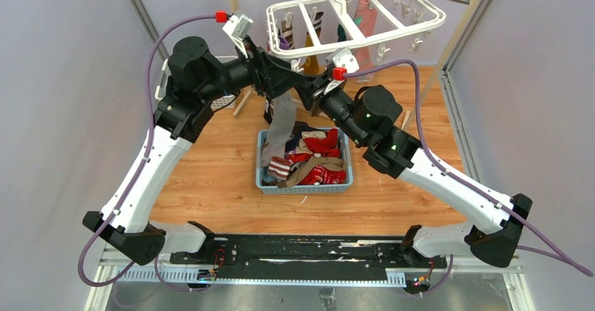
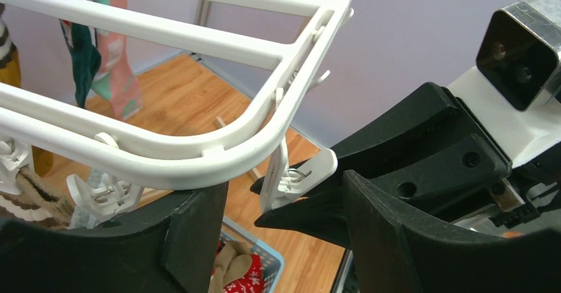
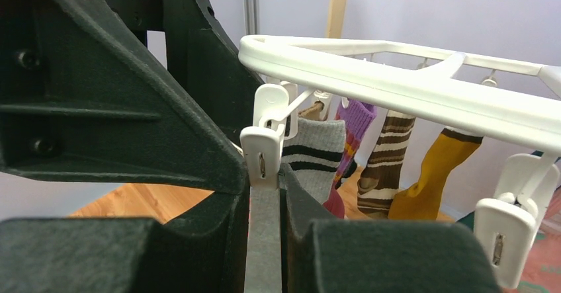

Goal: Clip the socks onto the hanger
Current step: Open the clamp at the hanger.

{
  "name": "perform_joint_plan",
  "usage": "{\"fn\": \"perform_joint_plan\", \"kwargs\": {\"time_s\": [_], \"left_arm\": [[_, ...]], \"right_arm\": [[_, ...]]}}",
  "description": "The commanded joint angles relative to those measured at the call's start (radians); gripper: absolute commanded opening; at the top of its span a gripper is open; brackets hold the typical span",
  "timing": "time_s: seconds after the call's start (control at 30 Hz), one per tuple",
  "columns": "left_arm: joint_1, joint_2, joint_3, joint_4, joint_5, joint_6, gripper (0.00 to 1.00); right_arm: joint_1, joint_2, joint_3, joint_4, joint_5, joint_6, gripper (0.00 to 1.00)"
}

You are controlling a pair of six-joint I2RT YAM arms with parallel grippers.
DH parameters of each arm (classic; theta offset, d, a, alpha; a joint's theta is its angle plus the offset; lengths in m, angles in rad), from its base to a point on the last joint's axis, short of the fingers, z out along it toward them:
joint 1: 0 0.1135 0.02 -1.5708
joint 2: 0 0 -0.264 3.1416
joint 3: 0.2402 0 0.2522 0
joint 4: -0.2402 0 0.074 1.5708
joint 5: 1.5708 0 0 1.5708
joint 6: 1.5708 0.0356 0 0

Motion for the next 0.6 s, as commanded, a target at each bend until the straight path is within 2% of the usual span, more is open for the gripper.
{"fn": "perform_joint_plan", "kwargs": {"time_s": [0.0,0.4,0.5,0.57], "left_arm": [[-0.007,-0.007,-0.012,0.082,-0.049,0.022,0.67],[-0.007,0.025,-0.009,0.159,-0.091,-0.095,0.64],[-0.007,0.027,-0.019,0.173,-0.1,-0.125,0.58],[-0.007,0.02,-0.034,0.183,-0.116,-0.138,0.48]], "right_arm": [[-0.001,0.02,0.046,-0.088,-0.069,0.034,0.0],[0.0,0.045,0.085,-0.149,-0.073,0.093,0.0],[0.0,0.052,0.086,-0.151,-0.076,0.1,0.0],[0.0,0.052,0.084,-0.151,-0.076,0.105,0.0]]}}
